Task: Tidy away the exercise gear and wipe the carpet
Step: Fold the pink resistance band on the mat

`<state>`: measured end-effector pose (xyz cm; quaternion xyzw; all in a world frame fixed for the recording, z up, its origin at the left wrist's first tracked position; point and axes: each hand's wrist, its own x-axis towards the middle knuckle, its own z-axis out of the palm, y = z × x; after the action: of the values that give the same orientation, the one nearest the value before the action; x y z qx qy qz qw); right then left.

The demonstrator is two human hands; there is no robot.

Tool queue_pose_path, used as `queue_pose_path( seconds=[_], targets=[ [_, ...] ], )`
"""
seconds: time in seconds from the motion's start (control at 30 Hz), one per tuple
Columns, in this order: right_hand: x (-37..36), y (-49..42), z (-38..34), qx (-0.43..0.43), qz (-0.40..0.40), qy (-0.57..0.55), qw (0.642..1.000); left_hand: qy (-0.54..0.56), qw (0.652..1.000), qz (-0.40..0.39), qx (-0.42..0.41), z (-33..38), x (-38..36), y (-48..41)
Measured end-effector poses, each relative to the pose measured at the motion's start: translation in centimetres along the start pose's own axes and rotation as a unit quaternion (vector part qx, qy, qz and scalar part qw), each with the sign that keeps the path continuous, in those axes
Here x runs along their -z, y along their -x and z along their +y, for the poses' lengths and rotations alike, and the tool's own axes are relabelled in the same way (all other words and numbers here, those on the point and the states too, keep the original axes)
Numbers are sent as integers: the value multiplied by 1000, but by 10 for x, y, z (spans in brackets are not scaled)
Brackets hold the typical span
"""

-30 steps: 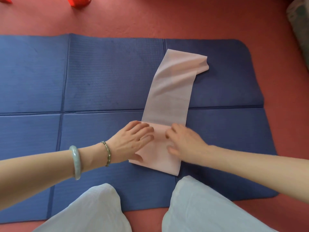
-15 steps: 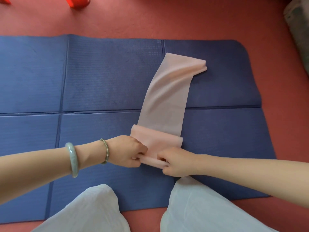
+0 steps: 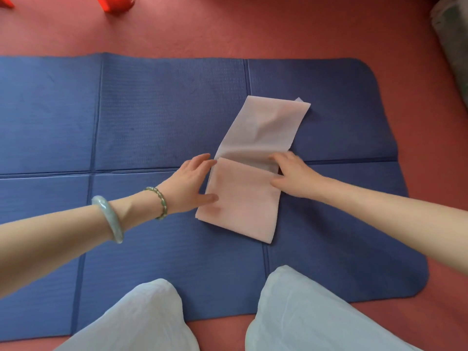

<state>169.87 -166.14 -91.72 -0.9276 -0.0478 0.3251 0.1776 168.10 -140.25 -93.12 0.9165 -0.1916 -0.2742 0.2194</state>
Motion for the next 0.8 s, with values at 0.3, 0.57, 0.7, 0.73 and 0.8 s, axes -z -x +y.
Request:
queue_pose_path(
  seconds=[0.3,0.57,0.7,0.73,0.8],
  targets=[
    [-63,55,-34,175,-8,226,958,-263,928,25,-264,-9,-37,14],
    [-64,55,-37,195,4,193,962,-204,942,12,-266,-8,-26,15],
    [-64,74,-45,180,-124,25,975,-54,971,-205,-114,4,-4,24],
    [-64,79,-48,176,-161,-12,971,5,959,-274,-74,7,-1,26],
    [-61,88,-54,151,-233,-71,958,105,918,-381,-4,9,2,31]
  ],
)
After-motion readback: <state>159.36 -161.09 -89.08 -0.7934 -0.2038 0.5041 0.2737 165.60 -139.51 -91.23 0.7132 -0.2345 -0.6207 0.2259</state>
